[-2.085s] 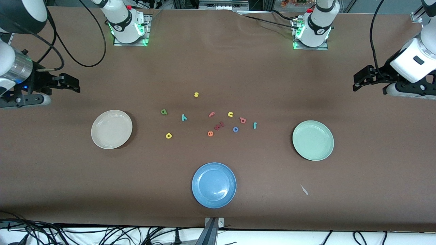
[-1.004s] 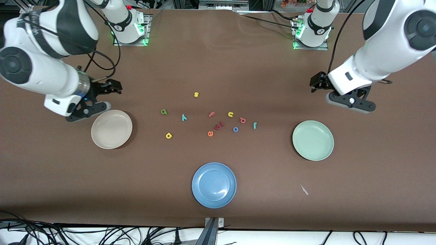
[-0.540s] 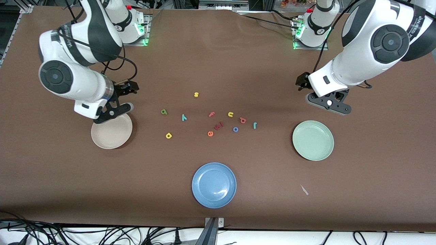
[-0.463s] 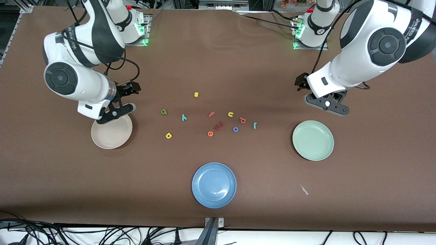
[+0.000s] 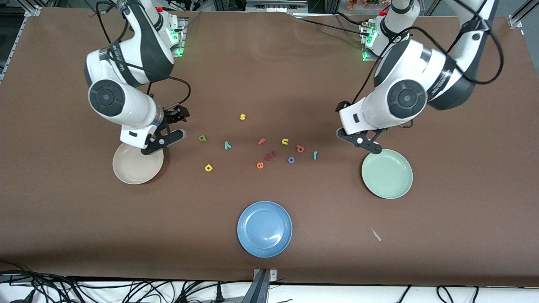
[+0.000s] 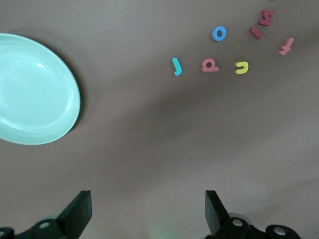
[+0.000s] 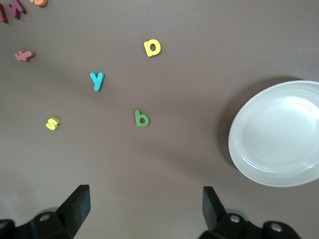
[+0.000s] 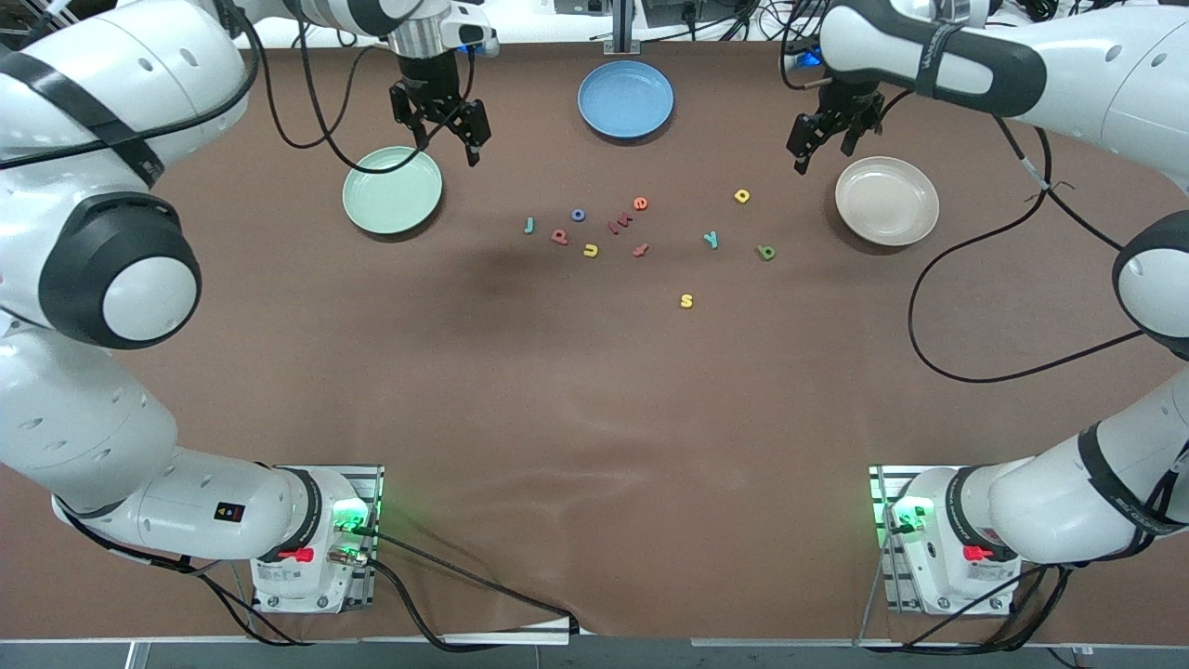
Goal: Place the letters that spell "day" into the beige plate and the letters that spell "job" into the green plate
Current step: 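Move the right gripper toward the green b while the left gripper reaches the cyan j, then lower and close the right gripper on the green b while the left grasps the j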
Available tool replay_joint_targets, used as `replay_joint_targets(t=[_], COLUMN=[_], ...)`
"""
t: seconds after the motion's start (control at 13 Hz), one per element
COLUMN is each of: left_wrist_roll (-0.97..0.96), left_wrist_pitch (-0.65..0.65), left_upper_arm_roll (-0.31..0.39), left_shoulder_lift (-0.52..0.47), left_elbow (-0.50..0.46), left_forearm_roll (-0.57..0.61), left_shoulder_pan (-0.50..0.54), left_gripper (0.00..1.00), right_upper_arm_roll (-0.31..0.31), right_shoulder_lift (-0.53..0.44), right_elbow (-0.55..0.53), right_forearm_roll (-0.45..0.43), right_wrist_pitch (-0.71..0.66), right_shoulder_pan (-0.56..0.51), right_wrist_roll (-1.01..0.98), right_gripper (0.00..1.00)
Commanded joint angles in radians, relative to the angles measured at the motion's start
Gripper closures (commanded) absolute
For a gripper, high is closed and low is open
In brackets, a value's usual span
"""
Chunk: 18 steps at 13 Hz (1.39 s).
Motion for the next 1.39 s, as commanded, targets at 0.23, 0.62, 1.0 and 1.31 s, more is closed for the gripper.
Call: replay_joint_targets(t=[0.23,0.62,1.0,1.31], left_wrist_roll=[-0.048,-0.146,-0.347,-0.354], left_wrist_pitch=[0.171,0.306,0.425,0.470], left_upper_arm_roll=[0.005,0.003,0.002,0.003], left_shoulder_lift=[0.167,0.282,0.359,0.380], left_elbow=[0.027,0.014,0.014,0.016], left_forearm_roll=[0.029,0.163,0.186,0.189], left_shoulder_pan=[-0.087,-0.115,-0.135,-0.138], left_gripper=[0.00,0.16,0.34,0.66], right_upper_arm_roll=[0.042,0.047,0.047,0.047], right_shoulder_lift=[-0.079,-0.044,0.027,0.068], right_elbow=[-0.238,-0.313,-0.348,-0.350], right_forearm_roll=[0.009,-0.003,-0.047,-0.140], right_wrist_pitch=[0.267,0.415,0.520,0.572], right_shoulder_pan=[-0.004,0.010,0.033,0.035], right_wrist_roll=[0.015,0.014,0.012,0.006], right_gripper=[0.00,0.00,0.00,0.00])
